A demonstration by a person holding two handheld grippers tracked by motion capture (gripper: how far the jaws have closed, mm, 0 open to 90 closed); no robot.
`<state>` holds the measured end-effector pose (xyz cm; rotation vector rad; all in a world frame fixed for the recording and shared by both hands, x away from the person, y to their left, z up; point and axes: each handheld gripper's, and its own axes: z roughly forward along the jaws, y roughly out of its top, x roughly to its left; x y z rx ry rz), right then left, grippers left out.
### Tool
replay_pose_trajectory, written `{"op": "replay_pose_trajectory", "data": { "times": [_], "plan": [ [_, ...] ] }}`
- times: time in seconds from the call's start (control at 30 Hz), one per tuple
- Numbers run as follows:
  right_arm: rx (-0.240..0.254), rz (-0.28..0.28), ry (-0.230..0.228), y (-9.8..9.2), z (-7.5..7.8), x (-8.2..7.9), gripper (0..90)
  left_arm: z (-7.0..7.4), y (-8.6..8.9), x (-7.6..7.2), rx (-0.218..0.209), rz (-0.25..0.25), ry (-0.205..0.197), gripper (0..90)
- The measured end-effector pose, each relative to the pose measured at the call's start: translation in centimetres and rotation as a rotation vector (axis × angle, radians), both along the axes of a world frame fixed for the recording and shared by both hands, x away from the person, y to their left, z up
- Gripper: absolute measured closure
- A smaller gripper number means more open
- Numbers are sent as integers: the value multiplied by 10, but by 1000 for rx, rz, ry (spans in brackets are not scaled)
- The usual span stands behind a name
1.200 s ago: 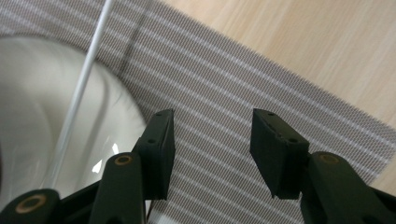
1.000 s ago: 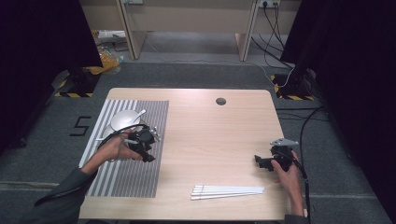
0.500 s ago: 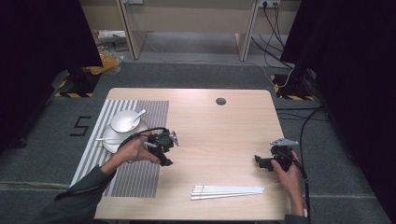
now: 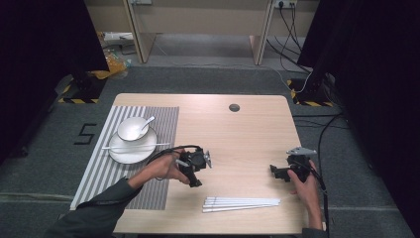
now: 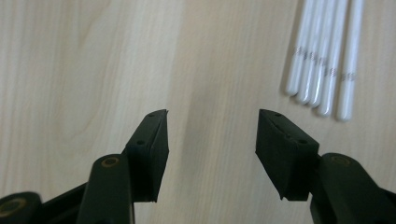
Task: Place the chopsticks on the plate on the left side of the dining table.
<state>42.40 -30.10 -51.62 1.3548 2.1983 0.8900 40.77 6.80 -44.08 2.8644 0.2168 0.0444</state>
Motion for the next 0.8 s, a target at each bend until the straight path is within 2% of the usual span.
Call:
{"op": "replay_pose_trajectory", "data": {
  "times": [0.27,0.37,0.8],
  "plan": [
    [0,0,0,0,0,0,2,-9,-28,-8,10,-61,17,453],
    [1,0,0,0,0,0,2,-11,-35,-11,1,-79,21,462],
    [0,0,0,0,0,0,2,-22,-51,-18,33,-127,40,490]
  ]
}}
